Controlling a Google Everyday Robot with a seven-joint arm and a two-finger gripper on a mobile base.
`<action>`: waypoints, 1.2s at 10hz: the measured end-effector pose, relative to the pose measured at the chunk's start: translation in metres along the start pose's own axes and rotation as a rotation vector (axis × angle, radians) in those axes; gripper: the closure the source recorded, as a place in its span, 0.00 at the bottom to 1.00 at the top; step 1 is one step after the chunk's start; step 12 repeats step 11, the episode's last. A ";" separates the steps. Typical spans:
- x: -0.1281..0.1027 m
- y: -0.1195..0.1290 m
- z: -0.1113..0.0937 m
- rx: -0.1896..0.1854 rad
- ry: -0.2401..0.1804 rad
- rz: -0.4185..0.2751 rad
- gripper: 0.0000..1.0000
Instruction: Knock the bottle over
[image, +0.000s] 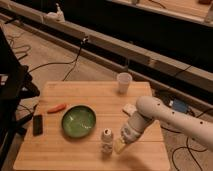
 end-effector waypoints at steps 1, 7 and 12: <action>-0.014 0.004 -0.003 -0.022 -0.024 -0.034 1.00; -0.100 0.004 -0.049 0.031 -0.252 -0.149 1.00; -0.104 0.001 -0.054 0.046 -0.270 -0.145 0.76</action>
